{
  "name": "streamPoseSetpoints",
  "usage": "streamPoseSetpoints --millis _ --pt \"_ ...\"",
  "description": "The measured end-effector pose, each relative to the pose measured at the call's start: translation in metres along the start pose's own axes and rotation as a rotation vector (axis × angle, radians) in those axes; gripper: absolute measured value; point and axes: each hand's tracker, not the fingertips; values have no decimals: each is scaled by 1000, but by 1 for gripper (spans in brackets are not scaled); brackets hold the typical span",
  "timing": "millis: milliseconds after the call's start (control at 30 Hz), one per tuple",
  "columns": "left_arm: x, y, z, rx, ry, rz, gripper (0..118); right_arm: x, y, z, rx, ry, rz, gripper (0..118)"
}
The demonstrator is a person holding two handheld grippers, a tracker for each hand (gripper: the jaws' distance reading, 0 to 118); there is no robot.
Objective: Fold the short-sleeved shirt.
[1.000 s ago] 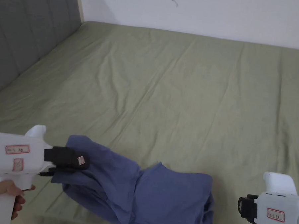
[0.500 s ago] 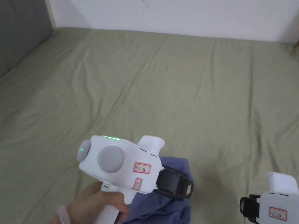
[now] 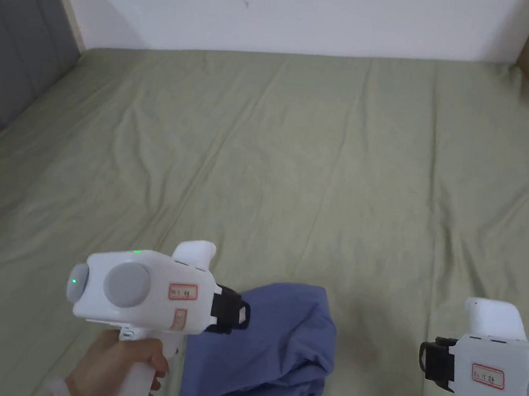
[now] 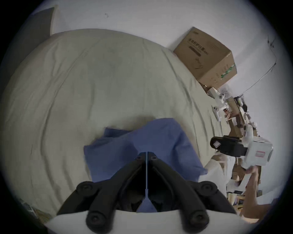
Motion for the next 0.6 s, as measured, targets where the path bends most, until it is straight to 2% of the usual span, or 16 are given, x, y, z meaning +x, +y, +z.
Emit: streamPoseSetpoints --millis 100,233,300,367,467,600 --pt "19 -14 -26 -56 -107 9 1 -1 -2 -5 -8 11 -17 4" --pt "56 -30 -67 -135 -107 -101 0 -1 -4 -5 -15 18 -24 4" --pt "65 -38 -81 -158 -114 -101 0 -1 -6 -4 -13 18 -23 4" --pt "77 -43 -89 -183 -153 -89 0 0 -6 -3 -13 28 -32 4" --pt "95 -46 -92 -182 -111 -188 0 0 -5 -2 -10 26 -30 4" --pt "104 -47 -88 -164 -166 -191 0 0 -5 3 -3 30 -33 4"
